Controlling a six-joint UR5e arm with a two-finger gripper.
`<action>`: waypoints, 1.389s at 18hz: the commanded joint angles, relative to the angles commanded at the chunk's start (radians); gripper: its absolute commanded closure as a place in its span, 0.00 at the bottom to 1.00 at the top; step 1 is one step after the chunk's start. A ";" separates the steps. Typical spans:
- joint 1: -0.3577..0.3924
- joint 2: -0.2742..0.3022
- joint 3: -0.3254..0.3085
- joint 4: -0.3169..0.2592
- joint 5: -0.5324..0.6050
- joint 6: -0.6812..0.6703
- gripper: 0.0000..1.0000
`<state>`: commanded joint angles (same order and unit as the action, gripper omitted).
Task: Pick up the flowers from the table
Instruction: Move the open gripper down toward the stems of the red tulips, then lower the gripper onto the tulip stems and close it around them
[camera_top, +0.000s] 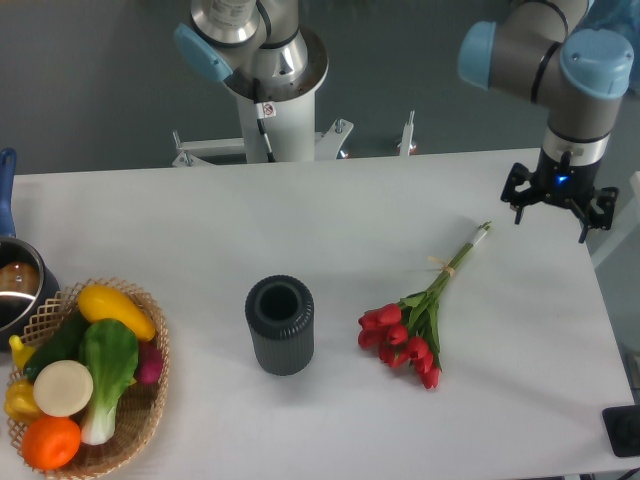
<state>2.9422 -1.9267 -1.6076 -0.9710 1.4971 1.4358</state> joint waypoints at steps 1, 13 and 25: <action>-0.002 0.003 -0.005 0.000 0.000 0.002 0.00; -0.035 0.038 -0.190 0.075 -0.038 -0.015 0.00; -0.192 -0.067 -0.187 0.078 -0.043 -0.133 0.00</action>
<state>2.7505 -1.9942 -1.7948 -0.8928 1.4542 1.3024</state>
